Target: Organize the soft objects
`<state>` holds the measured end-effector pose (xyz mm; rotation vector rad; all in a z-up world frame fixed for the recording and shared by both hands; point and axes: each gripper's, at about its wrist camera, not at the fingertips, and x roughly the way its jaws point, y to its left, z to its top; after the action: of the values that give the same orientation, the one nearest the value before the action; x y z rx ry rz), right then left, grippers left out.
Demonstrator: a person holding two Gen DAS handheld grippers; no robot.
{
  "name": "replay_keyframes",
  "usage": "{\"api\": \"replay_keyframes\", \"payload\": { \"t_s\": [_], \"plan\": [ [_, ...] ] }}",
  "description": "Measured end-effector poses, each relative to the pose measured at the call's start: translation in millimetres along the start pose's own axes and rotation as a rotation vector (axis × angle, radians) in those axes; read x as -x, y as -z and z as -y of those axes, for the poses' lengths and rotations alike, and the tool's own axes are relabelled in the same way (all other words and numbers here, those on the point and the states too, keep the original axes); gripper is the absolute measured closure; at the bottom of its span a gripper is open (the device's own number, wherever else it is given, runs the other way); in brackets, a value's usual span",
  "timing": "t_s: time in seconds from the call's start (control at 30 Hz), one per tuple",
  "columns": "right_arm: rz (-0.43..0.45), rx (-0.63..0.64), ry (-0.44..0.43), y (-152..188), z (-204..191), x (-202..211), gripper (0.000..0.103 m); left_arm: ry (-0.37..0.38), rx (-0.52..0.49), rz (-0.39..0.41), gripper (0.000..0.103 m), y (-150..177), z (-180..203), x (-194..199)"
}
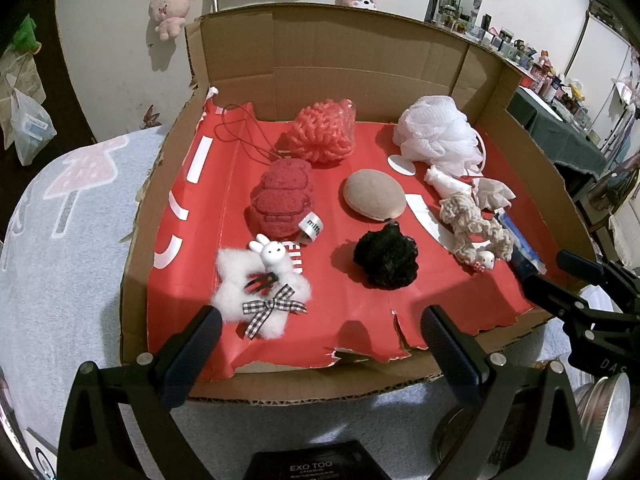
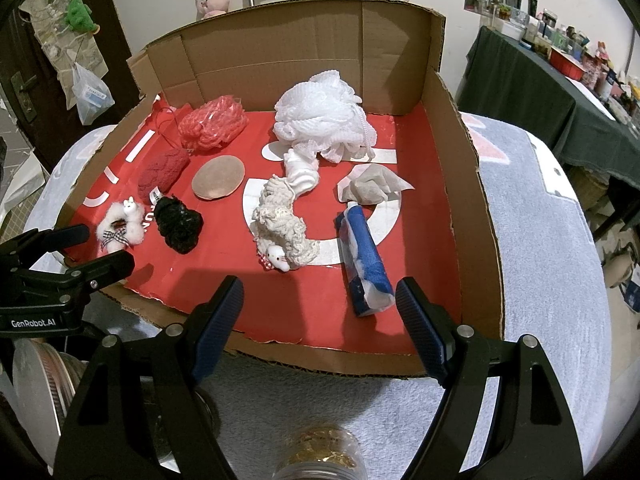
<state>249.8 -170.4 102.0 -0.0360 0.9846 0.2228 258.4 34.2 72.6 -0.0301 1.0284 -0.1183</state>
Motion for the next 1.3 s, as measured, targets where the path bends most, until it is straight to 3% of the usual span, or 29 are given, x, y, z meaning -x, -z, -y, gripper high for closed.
{"api": "replay_keyframes", "payload": {
  "t_s": [1.3],
  "plan": [
    [0.000, 0.006, -0.001, 0.3, 0.7, 0.8, 0.025, 0.012, 0.000, -0.006, 0.002, 1.3, 0.0, -0.8]
  ]
}}
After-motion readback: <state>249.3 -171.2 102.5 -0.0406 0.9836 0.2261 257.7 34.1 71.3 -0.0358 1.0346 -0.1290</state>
